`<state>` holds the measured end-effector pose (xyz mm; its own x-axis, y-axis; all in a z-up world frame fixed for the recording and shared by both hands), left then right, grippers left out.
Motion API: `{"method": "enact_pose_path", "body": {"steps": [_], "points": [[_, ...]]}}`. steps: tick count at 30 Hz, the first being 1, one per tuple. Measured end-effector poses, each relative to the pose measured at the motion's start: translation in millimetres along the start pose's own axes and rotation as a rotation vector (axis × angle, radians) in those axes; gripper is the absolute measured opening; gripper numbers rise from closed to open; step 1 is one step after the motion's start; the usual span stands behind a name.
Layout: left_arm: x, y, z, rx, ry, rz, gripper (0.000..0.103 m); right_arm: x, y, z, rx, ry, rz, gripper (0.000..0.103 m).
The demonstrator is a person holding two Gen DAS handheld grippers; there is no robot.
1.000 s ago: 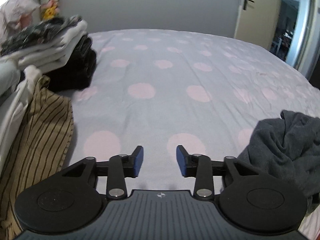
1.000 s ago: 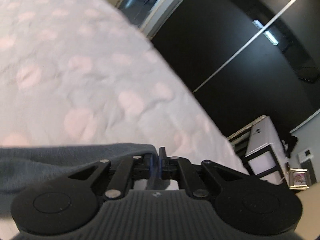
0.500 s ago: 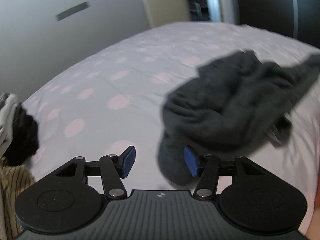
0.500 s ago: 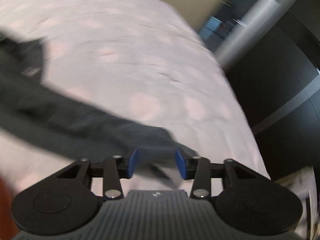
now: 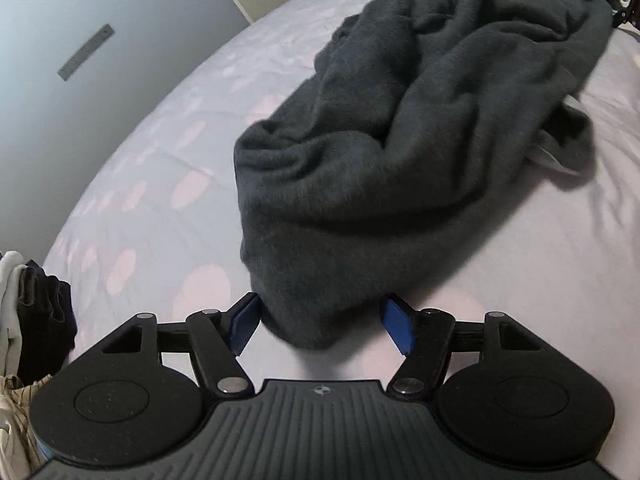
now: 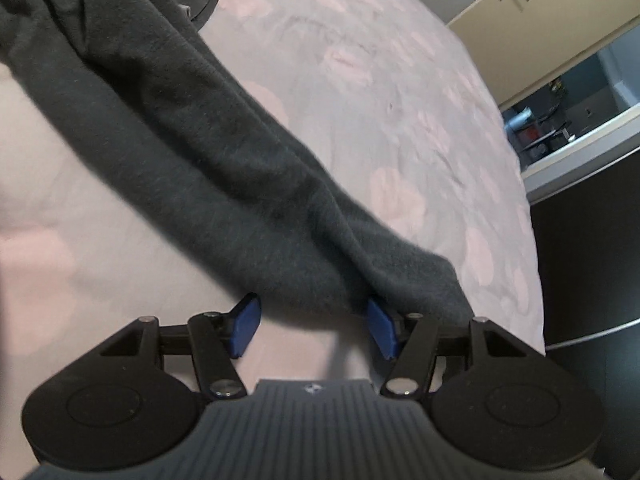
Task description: Fold clothes
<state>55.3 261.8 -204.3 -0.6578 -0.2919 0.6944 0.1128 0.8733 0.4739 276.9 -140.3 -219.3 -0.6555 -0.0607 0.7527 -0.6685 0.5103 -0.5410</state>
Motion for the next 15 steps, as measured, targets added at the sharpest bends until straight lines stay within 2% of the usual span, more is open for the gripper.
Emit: {"method": "enact_pose_path", "body": {"steps": [1, 2, 3, 5, 7, 10, 13, 15], "points": [[-3, -3, -1, -0.005, 0.004, -0.009, 0.07, -2, 1, -2, -0.006, -0.011, 0.012, 0.061], [-5, -2, -4, 0.011, 0.006, -0.018, 0.066, -5, 2, -5, -0.014, -0.02, 0.022, 0.056], [-6, -1, -7, 0.035, 0.004, -0.021, 0.056, -7, 2, -7, -0.024, -0.023, 0.022, 0.037], [-4, 3, -11, 0.082, -0.013, -0.032, 0.044, -9, 3, -15, -0.036, -0.008, 0.028, 0.015], [3, 13, -14, 0.159, -0.041, -0.03, 0.036, 0, -2, -24, -0.06, -0.033, 0.072, 0.011], [19, 35, -19, 0.308, -0.087, -0.009, 0.032, 26, -20, -42, -0.146, -0.112, 0.144, 0.01], [43, 64, -26, 0.472, -0.146, 0.001, 0.029, 66, -49, -68, -0.234, -0.213, 0.225, 0.009], [69, 86, -33, 0.534, -0.195, -0.018, 0.028, 101, -68, -89, -0.275, -0.303, 0.28, 0.009]]}}
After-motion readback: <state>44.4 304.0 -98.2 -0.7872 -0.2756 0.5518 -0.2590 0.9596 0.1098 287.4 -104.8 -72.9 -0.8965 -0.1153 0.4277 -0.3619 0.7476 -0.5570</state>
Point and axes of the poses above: each gripper's, at about its wrist camera, not at the fingertips, and x roughly against the way its jaws point, y to its left, z to its underside, the point moved 1 cm from there along -x, roughly the way its jaws point, and after that the axes turned 1 degree about -z, right-handed, at the moved point
